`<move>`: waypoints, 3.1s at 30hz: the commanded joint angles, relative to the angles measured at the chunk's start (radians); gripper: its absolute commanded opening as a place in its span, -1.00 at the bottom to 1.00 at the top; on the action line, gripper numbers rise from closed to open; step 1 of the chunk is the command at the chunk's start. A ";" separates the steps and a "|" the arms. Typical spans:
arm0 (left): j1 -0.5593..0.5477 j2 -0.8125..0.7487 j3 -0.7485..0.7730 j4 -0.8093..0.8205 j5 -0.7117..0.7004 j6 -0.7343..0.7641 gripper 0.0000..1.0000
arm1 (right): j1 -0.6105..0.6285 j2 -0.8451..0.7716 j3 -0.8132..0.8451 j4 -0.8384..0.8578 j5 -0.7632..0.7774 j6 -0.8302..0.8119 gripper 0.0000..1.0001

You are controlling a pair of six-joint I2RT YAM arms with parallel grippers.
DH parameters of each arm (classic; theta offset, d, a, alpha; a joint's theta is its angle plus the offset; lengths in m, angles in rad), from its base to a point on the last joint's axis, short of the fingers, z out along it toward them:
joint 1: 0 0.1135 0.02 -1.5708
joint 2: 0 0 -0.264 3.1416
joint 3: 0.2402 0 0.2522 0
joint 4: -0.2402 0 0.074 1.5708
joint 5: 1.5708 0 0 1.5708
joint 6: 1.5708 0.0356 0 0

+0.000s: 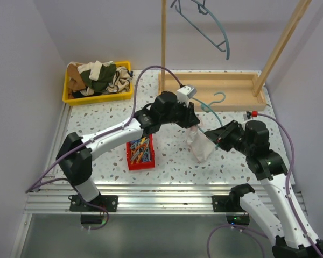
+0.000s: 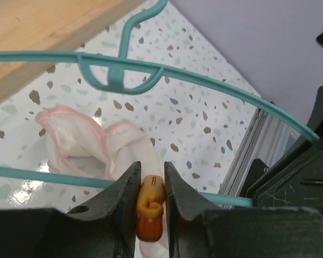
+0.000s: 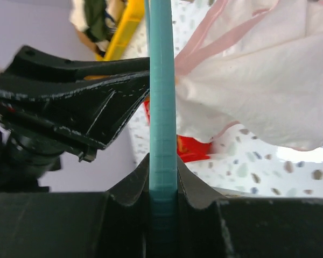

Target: Remove the underwear clipped to the hanger

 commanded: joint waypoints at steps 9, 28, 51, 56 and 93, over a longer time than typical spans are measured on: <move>0.031 -0.116 -0.052 0.154 -0.099 -0.140 1.00 | -0.009 0.093 0.075 0.047 0.010 -0.023 -1.00; 0.250 0.095 -0.122 0.434 0.583 -0.848 1.00 | -0.007 0.042 0.215 -0.070 0.112 -0.837 -1.00; 0.201 0.232 -0.219 1.011 0.709 -1.341 0.82 | -0.009 0.111 0.195 0.094 -0.023 -0.856 -1.00; 0.201 0.264 -0.224 1.091 0.699 -1.388 0.69 | -0.006 0.120 0.194 0.120 -0.057 -0.839 -1.00; 0.289 -0.026 -0.189 -0.018 0.503 -0.383 -1.00 | -0.001 0.117 0.206 -0.019 0.191 -0.837 -1.00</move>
